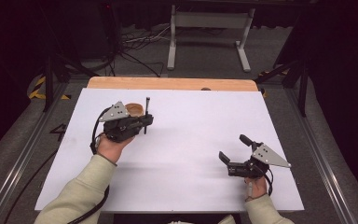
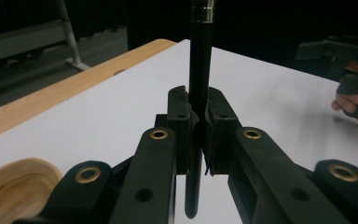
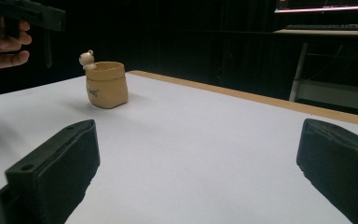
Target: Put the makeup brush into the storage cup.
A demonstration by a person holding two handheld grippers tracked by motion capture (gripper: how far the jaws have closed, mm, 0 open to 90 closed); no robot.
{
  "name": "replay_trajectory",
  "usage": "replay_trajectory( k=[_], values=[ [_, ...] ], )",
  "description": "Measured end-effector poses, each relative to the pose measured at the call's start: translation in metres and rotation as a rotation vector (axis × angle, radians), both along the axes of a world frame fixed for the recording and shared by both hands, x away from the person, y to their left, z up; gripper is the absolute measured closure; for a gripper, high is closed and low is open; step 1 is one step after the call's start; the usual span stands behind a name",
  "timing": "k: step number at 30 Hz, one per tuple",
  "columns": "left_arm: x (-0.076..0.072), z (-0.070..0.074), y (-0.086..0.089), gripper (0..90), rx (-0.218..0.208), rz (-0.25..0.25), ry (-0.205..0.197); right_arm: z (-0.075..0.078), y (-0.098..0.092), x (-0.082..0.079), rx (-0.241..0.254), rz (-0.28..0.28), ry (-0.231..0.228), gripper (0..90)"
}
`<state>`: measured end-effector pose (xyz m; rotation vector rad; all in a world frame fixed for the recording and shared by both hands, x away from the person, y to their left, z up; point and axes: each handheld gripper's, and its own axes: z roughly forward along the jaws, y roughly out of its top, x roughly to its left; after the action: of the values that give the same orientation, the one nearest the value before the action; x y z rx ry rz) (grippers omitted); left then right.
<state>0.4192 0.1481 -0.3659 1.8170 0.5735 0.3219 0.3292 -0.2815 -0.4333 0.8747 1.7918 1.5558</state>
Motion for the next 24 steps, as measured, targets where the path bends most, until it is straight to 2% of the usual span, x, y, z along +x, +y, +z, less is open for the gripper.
replay_trajectory(
  k=[8, 17, 24],
  values=[
    [0.015, 0.004, 0.007, 82.9, -0.018, 0.038, 0.000, 0.000, 0.001, 0.000, -0.014, 0.024, 0.000, 0.0],
    [0.025, 0.005, 0.010, 82.9, -0.049, 0.135, 0.009, 0.001, 0.000, -0.001, -0.012, 0.017, -0.003, 0.0],
    [0.032, 0.004, 0.014, 82.9, -0.068, 0.219, -0.010, 0.002, 0.000, -0.003, -0.014, 0.027, -0.004, 0.0]
  ],
)
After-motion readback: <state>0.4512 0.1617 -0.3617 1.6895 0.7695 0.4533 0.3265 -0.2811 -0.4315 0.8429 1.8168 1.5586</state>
